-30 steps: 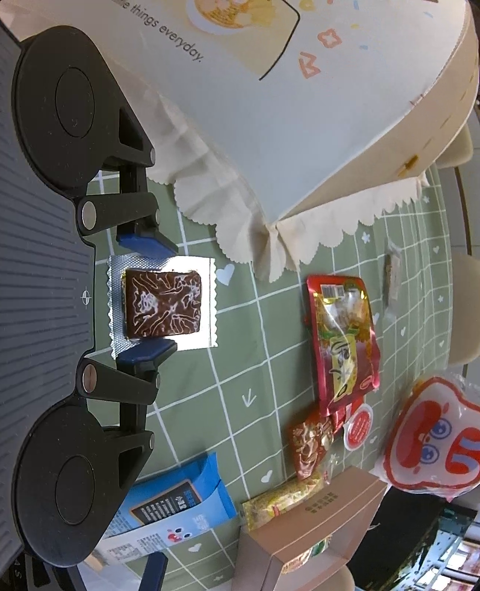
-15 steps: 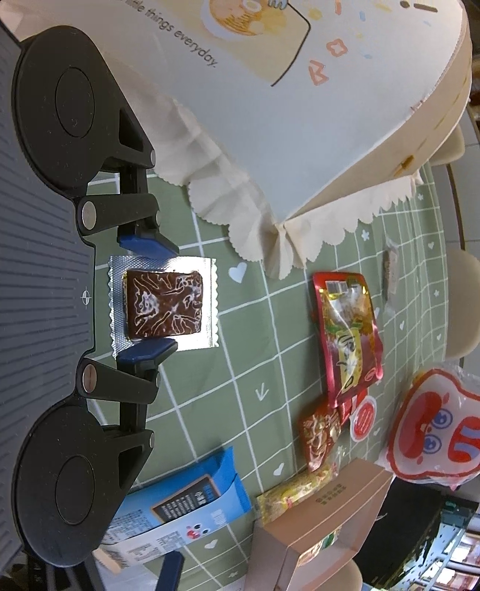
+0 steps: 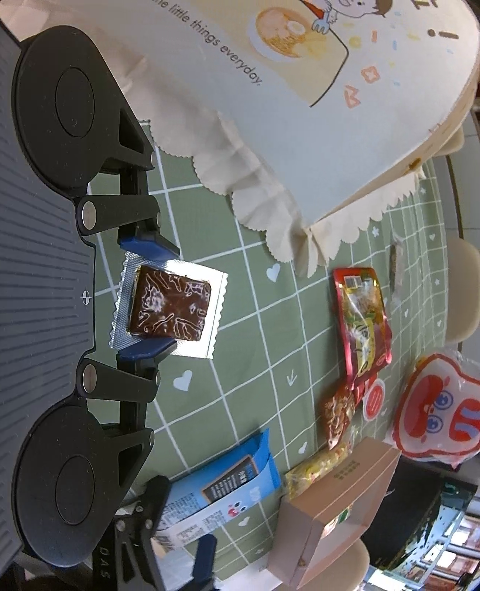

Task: Organize snacks
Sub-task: 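Lift the blue packet and chocolate square into the pink box and release both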

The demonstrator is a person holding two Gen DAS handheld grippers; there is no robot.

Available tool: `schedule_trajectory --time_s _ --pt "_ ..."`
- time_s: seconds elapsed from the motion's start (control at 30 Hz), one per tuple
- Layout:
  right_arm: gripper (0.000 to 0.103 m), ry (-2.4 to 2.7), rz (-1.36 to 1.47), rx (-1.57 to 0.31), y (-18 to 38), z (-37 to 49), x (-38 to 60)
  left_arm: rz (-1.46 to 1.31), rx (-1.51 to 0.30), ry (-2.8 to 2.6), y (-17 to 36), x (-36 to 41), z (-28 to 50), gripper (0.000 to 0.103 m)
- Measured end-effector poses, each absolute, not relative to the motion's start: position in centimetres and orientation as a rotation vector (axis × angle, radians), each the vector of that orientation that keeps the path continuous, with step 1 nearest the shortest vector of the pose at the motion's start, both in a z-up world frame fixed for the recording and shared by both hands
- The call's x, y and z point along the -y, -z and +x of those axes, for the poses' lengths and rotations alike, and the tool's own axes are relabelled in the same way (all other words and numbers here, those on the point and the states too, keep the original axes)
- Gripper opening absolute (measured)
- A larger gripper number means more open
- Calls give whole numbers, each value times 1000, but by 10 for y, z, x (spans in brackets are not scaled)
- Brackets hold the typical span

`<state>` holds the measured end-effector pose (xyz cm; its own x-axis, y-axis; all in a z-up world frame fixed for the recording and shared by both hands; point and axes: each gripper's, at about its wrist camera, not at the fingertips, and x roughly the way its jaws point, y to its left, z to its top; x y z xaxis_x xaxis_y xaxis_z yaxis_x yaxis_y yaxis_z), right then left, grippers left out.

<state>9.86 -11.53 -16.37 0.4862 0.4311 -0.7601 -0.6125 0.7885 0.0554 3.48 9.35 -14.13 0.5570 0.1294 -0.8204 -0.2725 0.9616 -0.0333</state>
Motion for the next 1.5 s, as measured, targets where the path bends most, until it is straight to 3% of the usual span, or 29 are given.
schedule_trajectory --time_s 0.4,0.47,0.5,0.53,0.6,1.0,1.33,1.5 --pt "95 -620 -233 -902 157 114 97 -120 -930 -223 144 -90 32 51" --pt "90 -621 -238 -904 157 113 95 -122 -928 -221 144 -90 31 51" --pt "83 -632 -243 -905 155 112 96 -122 -927 -221 144 -90 31 50" --pt "82 -641 -248 -914 153 111 96 -124 -925 -217 143 -90 31 44" --pt "81 -654 -251 -921 149 107 100 -146 -922 -208 142 -89 29 44" --pt "80 -546 -202 -888 104 81 190 -76 -937 132 119 -7 7 43" --pt "81 -285 -90 -529 -36 125 298 -62 -600 313 6 42 119 43" --pt "81 -226 -64 -464 -66 163 321 -173 -622 229 -4 52 221 43"
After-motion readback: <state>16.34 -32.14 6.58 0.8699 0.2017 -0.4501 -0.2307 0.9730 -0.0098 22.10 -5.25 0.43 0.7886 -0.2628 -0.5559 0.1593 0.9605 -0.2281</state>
